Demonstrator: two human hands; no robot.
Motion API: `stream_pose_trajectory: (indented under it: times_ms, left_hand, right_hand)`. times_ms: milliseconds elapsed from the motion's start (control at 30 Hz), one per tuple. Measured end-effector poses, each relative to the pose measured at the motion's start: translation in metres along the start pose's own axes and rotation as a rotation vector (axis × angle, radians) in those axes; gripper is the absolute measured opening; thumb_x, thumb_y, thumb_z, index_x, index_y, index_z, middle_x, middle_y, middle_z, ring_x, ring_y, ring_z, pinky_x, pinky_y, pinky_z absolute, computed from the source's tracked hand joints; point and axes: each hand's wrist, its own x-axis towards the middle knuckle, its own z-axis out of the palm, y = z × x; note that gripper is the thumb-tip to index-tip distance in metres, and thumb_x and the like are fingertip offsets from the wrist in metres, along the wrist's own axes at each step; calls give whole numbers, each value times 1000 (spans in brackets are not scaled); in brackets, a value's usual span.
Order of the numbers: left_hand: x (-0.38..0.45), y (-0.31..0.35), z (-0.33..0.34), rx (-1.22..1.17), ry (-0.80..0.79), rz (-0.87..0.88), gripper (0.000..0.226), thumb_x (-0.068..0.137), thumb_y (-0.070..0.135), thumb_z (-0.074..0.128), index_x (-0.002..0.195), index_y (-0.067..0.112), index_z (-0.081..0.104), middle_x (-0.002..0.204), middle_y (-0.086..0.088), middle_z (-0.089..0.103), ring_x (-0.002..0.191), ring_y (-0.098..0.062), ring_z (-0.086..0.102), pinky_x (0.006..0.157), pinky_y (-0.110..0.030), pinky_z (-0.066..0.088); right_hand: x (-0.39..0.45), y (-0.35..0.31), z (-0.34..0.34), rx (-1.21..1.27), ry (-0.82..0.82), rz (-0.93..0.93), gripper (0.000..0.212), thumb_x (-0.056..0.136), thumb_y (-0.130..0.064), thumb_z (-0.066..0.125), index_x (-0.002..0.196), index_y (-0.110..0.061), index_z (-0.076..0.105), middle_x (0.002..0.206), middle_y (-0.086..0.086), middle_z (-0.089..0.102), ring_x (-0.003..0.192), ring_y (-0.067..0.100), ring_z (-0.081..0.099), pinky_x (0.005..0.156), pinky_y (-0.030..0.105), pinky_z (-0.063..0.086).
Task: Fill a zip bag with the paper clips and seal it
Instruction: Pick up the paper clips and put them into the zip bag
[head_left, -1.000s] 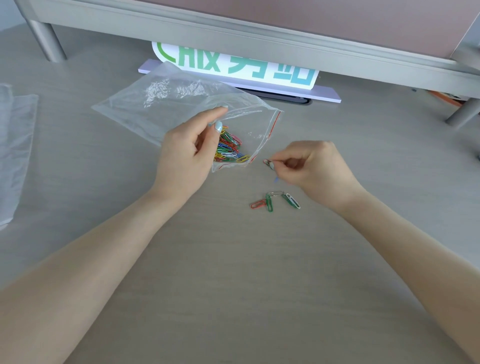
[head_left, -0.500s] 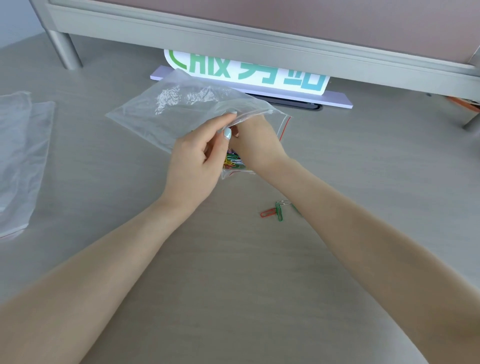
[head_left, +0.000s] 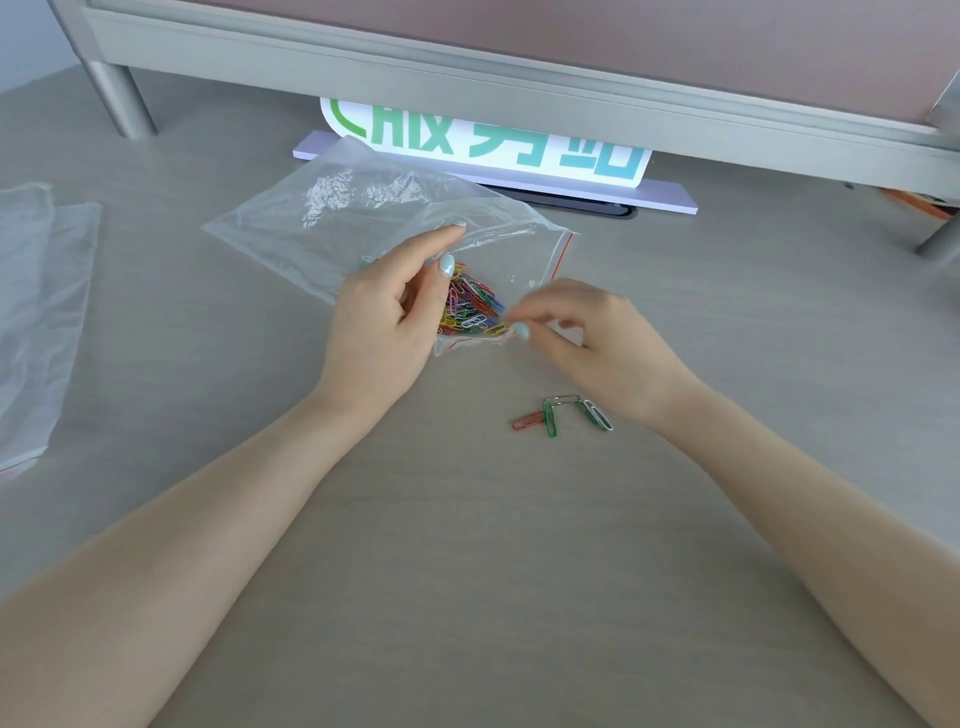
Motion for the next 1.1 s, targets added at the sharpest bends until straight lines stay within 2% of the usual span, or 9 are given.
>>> stream_pose_trajectory:
  times_ms: [100,200,367,500,633,700,800,1000,1100]
  left_hand:
    - [0,0,1,-16,-7,-21,29,94,10,47,119,14,60,75,23,55,57,0,47,59,-11,35]
    - [0,0,0,-25,-11,-27,30,94,12,46,120,15,60,73,21,55,56,-3,46,60,-16,37]
    - [0,0,0,-32,-18,-40,31,94,15,45,121,17,60,81,24,58,59,2,48,63,-17,39]
    - [0,-3,0,-40,-21,-50,31,93,16,45,120,20,60,65,24,56,55,-3,44,60,-18,38]
    - [1,-2,0,-41,-11,-43,30,94,15,46,119,24,59,67,16,56,56,-8,42,58,-20,37]
    - [0,0,0,-40,-8,-48,30,94,13,46,119,22,60,67,6,55,57,-17,41,58,-24,36]
    - [1,0,0,-44,-4,-52,30,94,13,46,119,21,61,65,11,54,56,-13,42,58,-22,36]
    - [1,-2,0,-29,-7,-50,30,93,13,46,119,19,61,68,26,56,57,0,46,60,-16,37]
    - [0,1,-1,-30,-11,-48,31,93,13,46,119,20,61,80,15,62,63,-20,52,62,-27,41]
  right_hand:
    - [-28,8,-7,-20,-98,-110,24,92,-16,50,110,-15,66,113,-3,59,104,5,53,94,17,39]
    - [-47,9,-9,-122,-198,-200,34,94,-34,41,119,-21,61,128,-3,54,116,10,49,102,27,35]
    - [-60,13,-8,-282,-204,-277,27,91,-35,46,108,-26,64,126,-6,56,113,13,50,101,29,35]
    - [-68,16,-16,-200,-105,-167,22,86,-35,52,98,-25,68,121,-9,56,107,14,56,98,28,38]
    - [-76,7,-20,-123,99,141,34,77,-45,66,103,-25,66,104,-13,52,96,5,52,83,8,36]
    - [-80,2,-16,-202,86,257,45,70,-52,68,108,-29,63,99,-13,49,94,8,51,81,16,38]
    - [-81,-5,-5,-289,69,263,50,68,-55,69,111,-30,64,97,-12,50,95,13,51,84,24,38]
    - [-70,-4,-9,-56,6,271,36,75,-35,71,110,-27,67,92,-9,52,78,7,48,67,8,35]
    - [-65,0,-15,25,-45,279,29,76,-29,72,105,-28,70,89,-7,54,74,9,48,64,10,37]
